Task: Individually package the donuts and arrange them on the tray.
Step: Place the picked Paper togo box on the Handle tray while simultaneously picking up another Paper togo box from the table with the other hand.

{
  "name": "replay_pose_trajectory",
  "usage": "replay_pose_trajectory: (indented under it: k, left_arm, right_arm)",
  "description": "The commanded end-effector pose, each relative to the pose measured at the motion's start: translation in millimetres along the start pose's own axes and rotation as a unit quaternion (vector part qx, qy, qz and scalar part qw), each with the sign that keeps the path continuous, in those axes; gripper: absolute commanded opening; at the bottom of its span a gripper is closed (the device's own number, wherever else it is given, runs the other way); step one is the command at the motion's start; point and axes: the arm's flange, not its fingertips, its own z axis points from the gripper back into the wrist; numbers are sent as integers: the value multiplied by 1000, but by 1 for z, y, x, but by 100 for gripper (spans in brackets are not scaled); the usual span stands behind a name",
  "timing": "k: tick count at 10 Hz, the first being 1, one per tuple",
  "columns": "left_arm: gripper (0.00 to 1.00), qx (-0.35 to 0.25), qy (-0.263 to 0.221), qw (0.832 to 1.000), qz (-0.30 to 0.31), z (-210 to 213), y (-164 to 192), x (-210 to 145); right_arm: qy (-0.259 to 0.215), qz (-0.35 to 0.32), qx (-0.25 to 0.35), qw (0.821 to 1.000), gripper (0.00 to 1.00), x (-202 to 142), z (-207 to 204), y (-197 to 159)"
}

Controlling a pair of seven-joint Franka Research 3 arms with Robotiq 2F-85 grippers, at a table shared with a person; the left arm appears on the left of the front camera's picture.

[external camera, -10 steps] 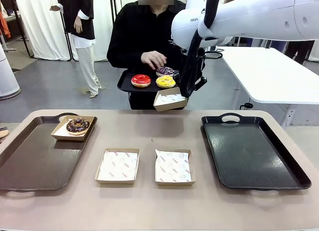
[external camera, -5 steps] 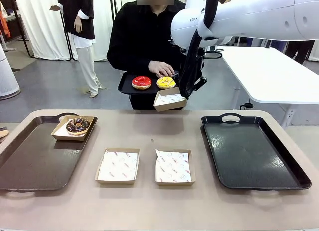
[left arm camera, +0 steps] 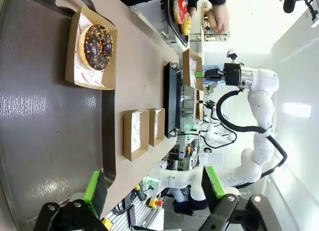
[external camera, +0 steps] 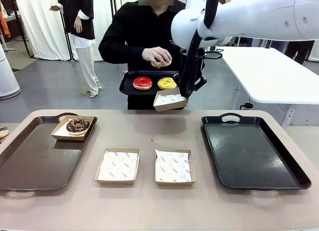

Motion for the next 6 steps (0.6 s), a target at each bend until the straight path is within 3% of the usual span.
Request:
replay_pose_trajectory:
  k: [1,6]
  left_arm:
    - [100,7,-3,1000,-2,0,-1,-5]
    - [100,7,-3,1000,-2,0,-1,-5]
  right_arm:
    - [-2,1,1,1000,0,1,1,-1]
    - [-2,1,1,1000,0,1,1,-1]
